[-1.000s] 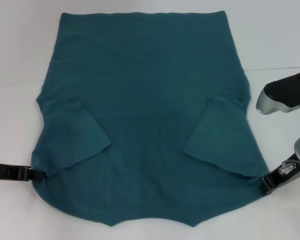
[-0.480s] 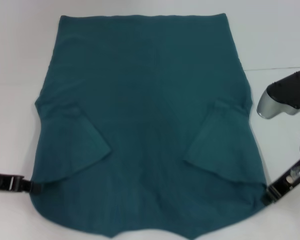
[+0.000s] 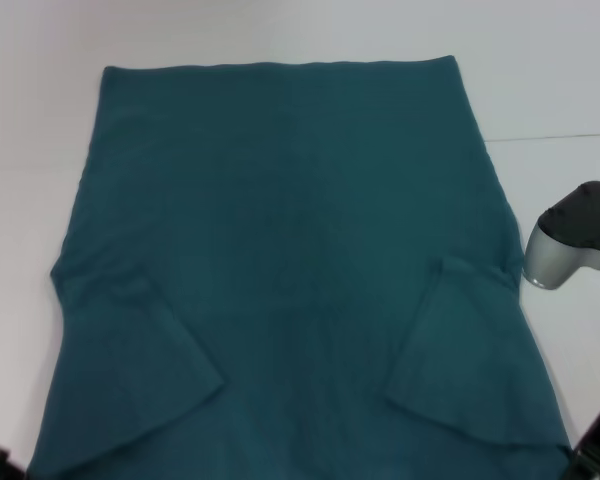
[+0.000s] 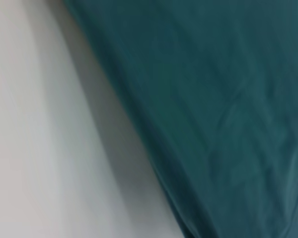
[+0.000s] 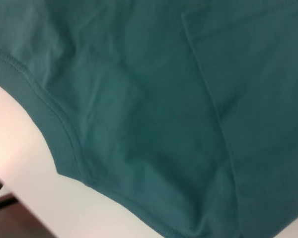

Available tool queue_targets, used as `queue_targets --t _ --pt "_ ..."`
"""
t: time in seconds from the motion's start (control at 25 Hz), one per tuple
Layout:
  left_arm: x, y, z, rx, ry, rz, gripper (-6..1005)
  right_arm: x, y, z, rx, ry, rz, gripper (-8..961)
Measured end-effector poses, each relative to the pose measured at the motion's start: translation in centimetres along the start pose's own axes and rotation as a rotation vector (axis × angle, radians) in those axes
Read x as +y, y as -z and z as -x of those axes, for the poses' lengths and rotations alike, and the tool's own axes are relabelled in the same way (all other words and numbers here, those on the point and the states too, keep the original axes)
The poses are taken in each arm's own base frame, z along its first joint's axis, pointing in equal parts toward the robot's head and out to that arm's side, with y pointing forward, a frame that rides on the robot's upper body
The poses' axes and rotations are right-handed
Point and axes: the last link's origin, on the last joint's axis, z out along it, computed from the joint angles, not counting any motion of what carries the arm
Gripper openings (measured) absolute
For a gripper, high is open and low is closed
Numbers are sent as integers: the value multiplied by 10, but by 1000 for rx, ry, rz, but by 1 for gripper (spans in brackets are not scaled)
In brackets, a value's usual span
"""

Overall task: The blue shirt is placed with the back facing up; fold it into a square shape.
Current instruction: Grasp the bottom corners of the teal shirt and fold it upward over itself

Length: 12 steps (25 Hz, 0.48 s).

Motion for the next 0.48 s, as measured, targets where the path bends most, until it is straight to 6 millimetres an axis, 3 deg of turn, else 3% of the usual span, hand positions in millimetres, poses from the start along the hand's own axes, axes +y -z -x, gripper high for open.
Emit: queue_targets --t 0.24,0.48 --pt "6 -7 16 -165 20 -5 50 3 -13 -7 123 26 -7 72" --pt "15 -16 27 -298 15 11 51 20 -29 -7 195 88 46 72"
